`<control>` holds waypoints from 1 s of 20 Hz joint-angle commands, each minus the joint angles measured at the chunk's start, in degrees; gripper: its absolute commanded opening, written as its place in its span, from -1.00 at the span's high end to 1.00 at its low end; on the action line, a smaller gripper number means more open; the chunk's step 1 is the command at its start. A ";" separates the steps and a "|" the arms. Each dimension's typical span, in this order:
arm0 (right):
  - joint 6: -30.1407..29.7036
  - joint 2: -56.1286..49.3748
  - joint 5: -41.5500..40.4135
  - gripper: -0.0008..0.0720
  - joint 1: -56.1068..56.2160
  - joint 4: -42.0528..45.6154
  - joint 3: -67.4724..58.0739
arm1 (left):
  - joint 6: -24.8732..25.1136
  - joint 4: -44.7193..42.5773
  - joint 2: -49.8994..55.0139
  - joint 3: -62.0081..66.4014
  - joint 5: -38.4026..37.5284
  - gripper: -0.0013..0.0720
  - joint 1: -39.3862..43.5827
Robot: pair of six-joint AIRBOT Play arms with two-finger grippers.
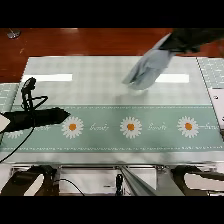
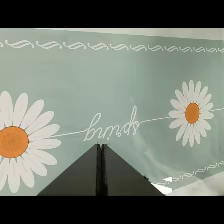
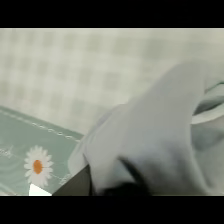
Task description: Fold the shirts.
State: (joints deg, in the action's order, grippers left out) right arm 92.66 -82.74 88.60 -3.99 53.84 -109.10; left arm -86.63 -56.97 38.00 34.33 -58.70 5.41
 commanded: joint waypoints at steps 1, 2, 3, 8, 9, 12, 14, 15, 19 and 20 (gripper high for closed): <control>2.32 3.58 10.16 0.92 -11.69 3.80 -2.23 | 0.00 0.00 0.02 0.00 0.02 0.91 0.02; 2.84 4.72 12.68 0.92 -15.17 5.60 -2.19 | 0.00 0.00 0.02 0.00 0.02 0.91 0.02; 2.89 5.73 15.13 0.92 -18.10 7.39 -2.19 | 0.00 0.00 0.02 0.00 0.02 0.91 0.02; 2.89 15.21 17.68 0.92 -30.49 13.55 8.46 | 0.00 0.00 0.02 0.00 0.02 0.91 0.02; 2.89 17.70 17.64 0.92 -33.09 16.02 12.39 | 0.00 0.00 0.02 0.00 0.02 0.91 0.02; 2.86 24.81 17.09 0.92 -41.35 27.06 23.10 | 0.00 0.00 0.02 0.00 0.02 0.91 0.02; 3.10 29.55 16.41 0.92 -47.01 35.15 29.51 | -0.02 0.02 0.02 0.00 0.02 0.91 0.02; 3.17 31.91 16.04 0.92 -49.40 38.75 32.65 | -0.02 0.02 0.02 0.00 0.02 0.91 0.02; 7.93 41.77 15.82 0.55 -54.95 51.43 47.95 | 0.00 1.51 0.02 0.00 0.02 0.91 0.02; 9.40 43.32 15.89 -0.30 -54.95 55.08 51.15 | 0.00 2.12 0.02 0.00 0.00 0.91 0.04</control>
State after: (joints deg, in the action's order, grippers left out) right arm 98.45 -45.30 104.68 -55.88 96.68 -67.61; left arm -86.65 -56.16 38.00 34.33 -58.70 5.43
